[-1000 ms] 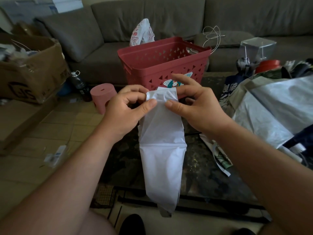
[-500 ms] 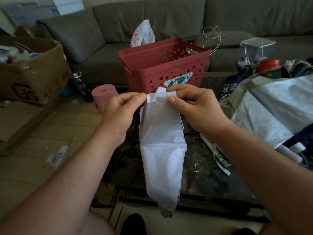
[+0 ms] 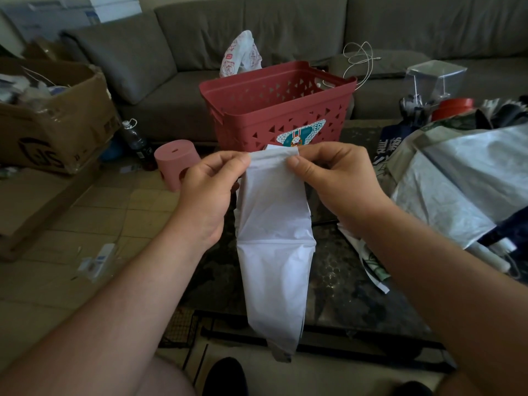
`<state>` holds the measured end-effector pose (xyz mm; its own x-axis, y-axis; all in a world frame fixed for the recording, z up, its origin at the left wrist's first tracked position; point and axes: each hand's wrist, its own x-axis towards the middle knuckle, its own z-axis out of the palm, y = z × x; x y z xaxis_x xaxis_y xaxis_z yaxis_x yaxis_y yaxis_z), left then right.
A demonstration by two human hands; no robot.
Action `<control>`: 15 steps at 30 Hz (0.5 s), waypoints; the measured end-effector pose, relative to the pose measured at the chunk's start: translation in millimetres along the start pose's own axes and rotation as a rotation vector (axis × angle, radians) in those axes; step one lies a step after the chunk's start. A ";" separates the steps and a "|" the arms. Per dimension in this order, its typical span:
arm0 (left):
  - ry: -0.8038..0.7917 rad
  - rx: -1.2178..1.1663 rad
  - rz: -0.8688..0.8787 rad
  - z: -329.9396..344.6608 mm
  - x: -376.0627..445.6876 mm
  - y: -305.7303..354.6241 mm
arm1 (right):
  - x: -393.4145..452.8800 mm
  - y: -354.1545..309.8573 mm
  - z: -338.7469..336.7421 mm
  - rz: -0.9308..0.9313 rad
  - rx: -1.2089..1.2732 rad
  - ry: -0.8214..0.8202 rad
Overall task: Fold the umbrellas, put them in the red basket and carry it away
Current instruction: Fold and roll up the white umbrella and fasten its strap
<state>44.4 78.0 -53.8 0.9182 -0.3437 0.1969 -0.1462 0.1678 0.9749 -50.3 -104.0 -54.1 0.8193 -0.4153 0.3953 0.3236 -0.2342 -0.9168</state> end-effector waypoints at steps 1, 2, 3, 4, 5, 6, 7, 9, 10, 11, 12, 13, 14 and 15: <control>-0.029 0.012 0.042 -0.1 -0.9 0.4 | -0.3 -1.4 -0.1 -0.003 0.013 0.007; -0.069 0.034 0.091 -0.9 -2.1 1.3 | -0.4 -2.7 -0.5 -0.005 0.021 0.009; -0.113 0.069 0.131 -2.5 -2.6 2.0 | -0.2 -3.3 -0.9 -0.010 0.027 0.006; -0.147 0.131 0.168 -4.7 -2.7 2.2 | -0.4 -4.2 -1.1 -0.017 0.027 0.003; -0.166 0.210 0.203 -6.8 -2.3 2.3 | -0.7 -5.0 -0.9 -0.029 0.026 -0.003; -0.172 0.281 0.239 -8.6 -1.7 1.5 | -1.1 -5.4 -0.3 -0.036 0.028 -0.004; -0.163 0.318 0.275 -9.9 -1.3 0.7 | -1.3 -5.1 -0.2 -0.042 0.035 -0.001; -0.138 0.307 0.311 -10.5 -2.1 0.7 | -1.6 -3.9 -0.6 -0.054 0.049 0.002; -0.132 0.296 0.309 -10.3 -2.9 0.7 | -2.3 -3.5 -1.5 -0.052 0.053 -0.010; -0.130 0.287 0.306 -10.3 -3.6 0.9 | -2.9 -3.2 -2.9 -0.043 0.033 -0.040; -0.126 0.277 0.309 -10.3 -4.7 1.3 | -3.4 -2.6 -4.8 -0.034 -0.020 -0.090; -0.128 0.263 0.315 -10.3 -5.8 2.3 | -3.8 -2.8 -6.8 -0.030 -0.106 -0.149; -0.138 0.252 0.323 -10.4 -6.8 3.5 | -4.4 -2.9 -7.9 -0.025 -0.197 -0.214; -0.157 0.237 0.321 -10.5 -7.6 3.6 | -6.0 -1.9 -7.6 -0.016 -0.266 -0.271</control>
<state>40.8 91.0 -52.9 0.7479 -0.4480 0.4898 -0.5128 0.0787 0.8549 -59.5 -107.7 -54.2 0.9221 -0.1704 0.3475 0.2326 -0.4736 -0.8495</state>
